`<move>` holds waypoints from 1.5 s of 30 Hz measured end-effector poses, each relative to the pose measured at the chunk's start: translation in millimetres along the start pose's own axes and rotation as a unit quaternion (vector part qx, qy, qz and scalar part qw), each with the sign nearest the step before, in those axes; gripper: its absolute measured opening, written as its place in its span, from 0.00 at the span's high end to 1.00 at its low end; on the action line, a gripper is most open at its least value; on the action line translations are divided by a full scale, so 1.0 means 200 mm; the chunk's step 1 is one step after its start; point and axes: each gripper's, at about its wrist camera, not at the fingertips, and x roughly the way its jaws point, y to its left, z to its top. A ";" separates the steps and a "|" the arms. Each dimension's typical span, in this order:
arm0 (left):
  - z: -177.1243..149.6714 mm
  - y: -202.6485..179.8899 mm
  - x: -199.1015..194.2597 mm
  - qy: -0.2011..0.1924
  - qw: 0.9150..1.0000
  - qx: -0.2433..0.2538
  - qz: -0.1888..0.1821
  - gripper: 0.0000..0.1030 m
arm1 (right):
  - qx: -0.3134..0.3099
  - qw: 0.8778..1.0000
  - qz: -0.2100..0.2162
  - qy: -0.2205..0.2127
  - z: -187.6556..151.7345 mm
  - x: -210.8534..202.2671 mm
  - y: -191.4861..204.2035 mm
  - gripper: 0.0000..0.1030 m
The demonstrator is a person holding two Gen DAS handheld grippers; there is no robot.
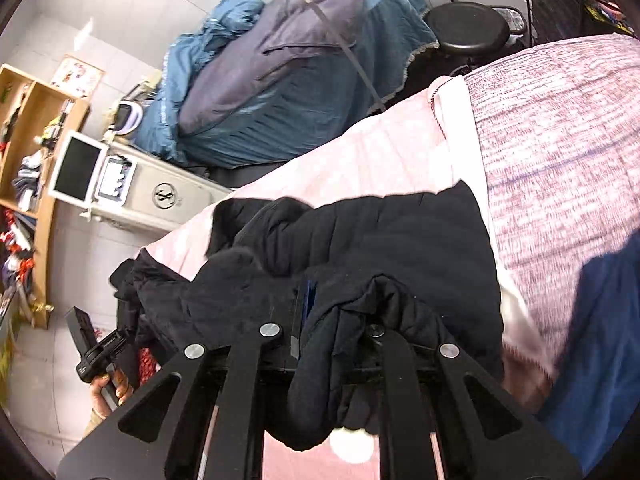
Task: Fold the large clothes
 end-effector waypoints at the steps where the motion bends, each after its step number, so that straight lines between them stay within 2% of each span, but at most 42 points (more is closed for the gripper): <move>1: 0.03 0.00 0.03 0.004 1.000 -0.001 0.005 0.89 | 0.003 1.000 -0.004 0.004 0.03 0.03 -0.02 0.89; 9: 0.17 0.09 0.35 0.042 0.998 -0.051 0.006 0.88 | 0.073 0.997 -0.004 0.030 0.21 0.31 -0.16 0.89; 15: 0.19 0.16 0.57 0.087 0.992 -0.090 0.012 0.85 | 0.106 0.992 -0.029 0.058 0.27 0.54 -0.25 0.89; 19: 0.18 0.20 0.67 0.103 0.986 -0.127 -0.011 0.82 | 0.137 0.988 -0.035 0.067 0.26 0.65 -0.31 0.89; 24: 0.18 0.29 0.68 0.108 0.976 -0.179 -0.065 0.75 | 0.150 0.987 -0.013 0.062 0.23 0.69 -0.35 0.87; 27: 0.18 0.35 0.60 0.098 0.964 -0.224 -0.105 0.65 | 0.183 0.981 0.025 0.065 0.22 0.67 -0.40 0.85; 28: 0.19 0.36 0.57 0.092 0.960 -0.237 -0.119 0.55 | 0.203 0.976 0.043 0.066 0.22 0.66 -0.42 0.82; 29: 0.18 0.37 0.54 0.083 0.954 -0.251 -0.139 0.40 | 0.217 0.972 0.056 0.065 0.22 0.65 -0.43 0.80; 30: 0.19 0.39 0.49 0.073 0.948 -0.265 -0.158 0.33 | 0.237 0.966 0.081 0.063 0.21 0.62 -0.45 0.72; 31: 0.19 0.41 0.42 0.056 0.943 -0.278 -0.172 0.21 | 0.254 0.959 0.106 0.059 0.21 0.60 -0.46 0.58; 32: 0.19 0.42 0.37 0.043 0.943 -0.284 -0.169 0.10 | 0.266 0.955 0.123 0.055 0.21 0.58 -0.46 0.49; 33: 0.20 0.44 0.30 0.024 0.945 -0.287 -0.155 0.09 | 0.276 0.950 0.137 0.047 0.21 0.54 -0.45 0.35; 34: 0.22 0.45 0.22 0.001 0.949 -0.283 -0.140 0.08 | 0.279 0.950 0.137 0.039 0.22 0.51 -0.44 0.31; 37: 0.23 0.47 0.02 -0.032 0.964 -0.250 -0.084 0.08 | 0.256 0.960 0.115 0.023 0.24 0.38 -0.39 0.27; 40: 0.20 0.40 -0.12 -0.043 0.982 -0.186 -0.009 0.06 | 0.183 0.982 0.050 0.002 0.23 0.24 -0.25 0.26; 42: 0.15 0.30 -0.14 -0.034 0.989 -0.140 0.022 0.06 | 0.120 0.993 0.000 -0.009 0.18 0.18 -0.11 0.25; 43: 0.10 0.20 -0.14 -0.027 0.994 -0.103 0.040 0.06 | 0.091 0.996 -0.019 -0.012 0.15 0.17 -0.06 0.24; 45: 0.01 0.02 -0.11 -0.019 0.997 -0.050 0.060 0.06 | -0.004 0.997 -0.071 -0.012 0.04 0.17 0.15 0.24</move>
